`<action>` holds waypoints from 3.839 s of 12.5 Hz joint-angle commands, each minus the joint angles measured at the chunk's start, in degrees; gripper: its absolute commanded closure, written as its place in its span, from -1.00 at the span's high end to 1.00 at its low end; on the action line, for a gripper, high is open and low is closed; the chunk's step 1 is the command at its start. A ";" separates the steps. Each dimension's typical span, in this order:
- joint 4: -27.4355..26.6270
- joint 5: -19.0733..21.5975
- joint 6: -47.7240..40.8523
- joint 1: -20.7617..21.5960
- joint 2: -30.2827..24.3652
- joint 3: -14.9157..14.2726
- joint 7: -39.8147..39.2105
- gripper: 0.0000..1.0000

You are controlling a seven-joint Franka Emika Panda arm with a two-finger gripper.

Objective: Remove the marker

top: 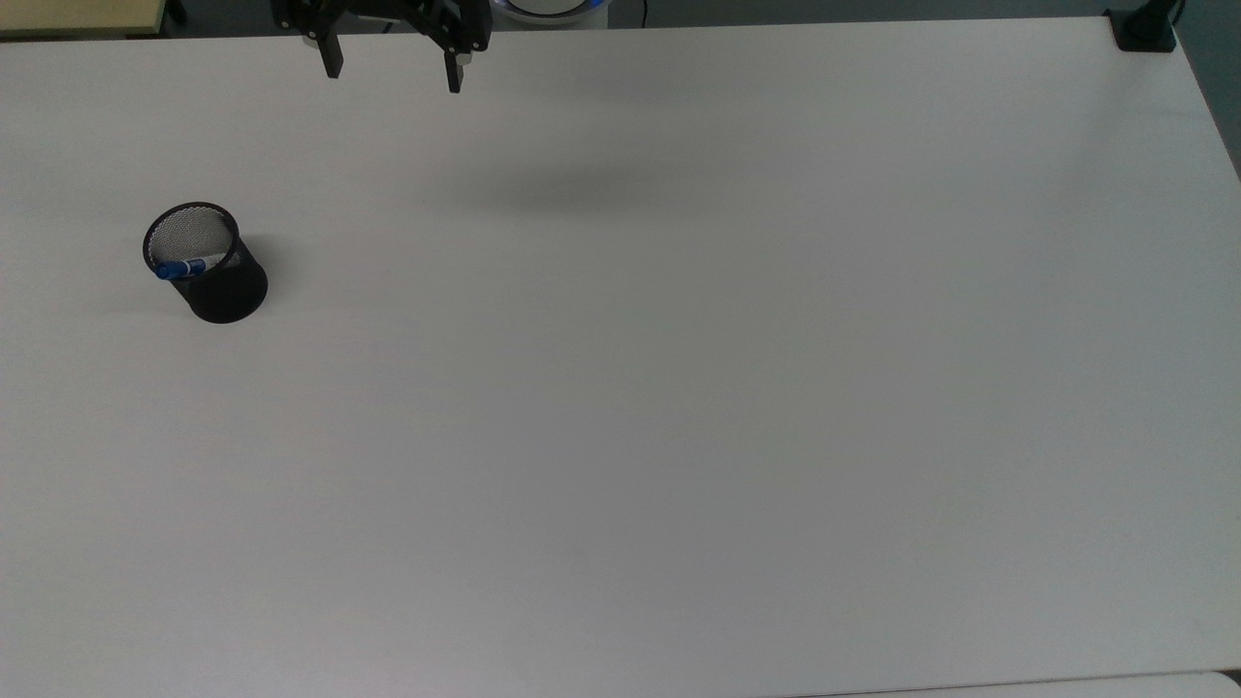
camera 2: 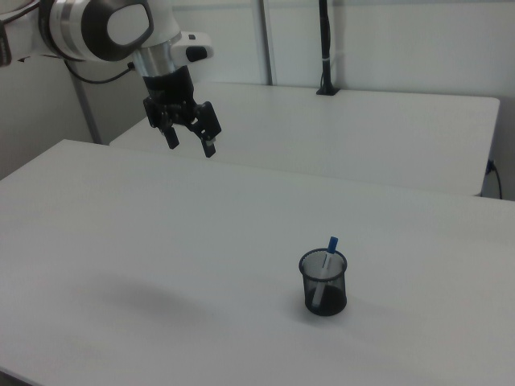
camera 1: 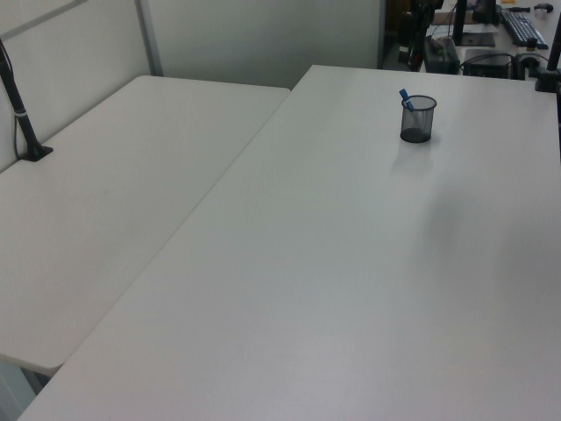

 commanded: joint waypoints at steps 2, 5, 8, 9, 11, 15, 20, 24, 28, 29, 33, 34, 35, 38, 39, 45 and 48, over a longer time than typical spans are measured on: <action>-0.63 -1.06 -2.69 -0.65 0.24 -0.91 -11.43 1.00; -2.66 -1.32 0.90 -2.93 2.96 -1.00 -17.63 1.00; -2.57 -1.24 7.58 -5.13 5.16 -1.26 -16.05 1.00; -2.57 -1.32 8.47 -5.92 5.43 -1.35 -14.22 1.00; -2.83 -1.32 10.66 -8.81 5.52 -1.35 -12.53 1.00; -6.86 -1.50 22.33 -10.41 7.01 -3.89 -12.53 1.00; -11.18 -3.17 35.35 -10.50 10.61 -7.41 -12.97 0.95; -11.71 -2.99 37.39 -11.55 12.99 -7.94 -12.53 0.79; -11.71 -2.99 42.04 -11.73 15.80 -7.94 -12.35 0.60; -11.71 -2.99 42.57 -11.73 15.98 -7.94 -12.35 0.46; -11.71 -2.21 42.93 -11.64 16.50 -7.94 -12.27 -0.60; -11.71 -2.12 42.93 -11.64 16.50 -7.94 -12.27 -0.85; -11.62 -2.11 42.93 -11.55 16.50 -7.94 -12.27 -1.00; -11.36 -2.03 42.32 -11.64 15.02 -7.94 -12.09 -1.00; -11.27 -2.03 41.79 -11.64 13.18 -7.94 -12.00 -1.00; -6.79 2.79 25.38 -11.02 -0.44 -7.42 -12.70 -1.00; -6.70 5.44 15.71 -9.54 -4.59 -4.80 -14.99 -1.00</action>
